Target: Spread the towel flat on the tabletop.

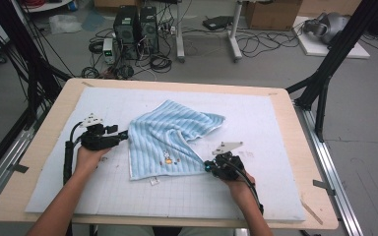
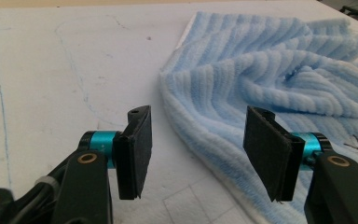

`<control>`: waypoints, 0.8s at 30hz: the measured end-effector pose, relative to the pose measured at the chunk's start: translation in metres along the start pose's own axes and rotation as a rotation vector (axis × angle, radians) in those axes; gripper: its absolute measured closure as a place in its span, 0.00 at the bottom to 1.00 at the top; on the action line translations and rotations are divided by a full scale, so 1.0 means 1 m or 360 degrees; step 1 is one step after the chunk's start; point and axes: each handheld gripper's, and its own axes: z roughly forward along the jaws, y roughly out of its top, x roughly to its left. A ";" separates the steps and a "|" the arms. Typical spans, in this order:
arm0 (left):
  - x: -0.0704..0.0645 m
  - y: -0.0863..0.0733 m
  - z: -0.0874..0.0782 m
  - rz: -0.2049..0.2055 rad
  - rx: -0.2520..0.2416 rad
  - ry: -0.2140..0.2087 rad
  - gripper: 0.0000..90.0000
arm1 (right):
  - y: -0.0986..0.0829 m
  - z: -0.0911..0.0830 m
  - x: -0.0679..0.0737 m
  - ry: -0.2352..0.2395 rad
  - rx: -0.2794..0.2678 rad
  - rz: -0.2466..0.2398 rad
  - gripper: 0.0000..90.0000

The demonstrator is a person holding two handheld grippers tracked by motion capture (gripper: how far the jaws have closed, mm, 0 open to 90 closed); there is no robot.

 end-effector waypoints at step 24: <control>-0.003 -0.001 0.000 0.0012 -0.0042 -0.0031 0.46 | -0.003 -0.042 -0.014 -0.0195 -0.0183 0.0094 0.68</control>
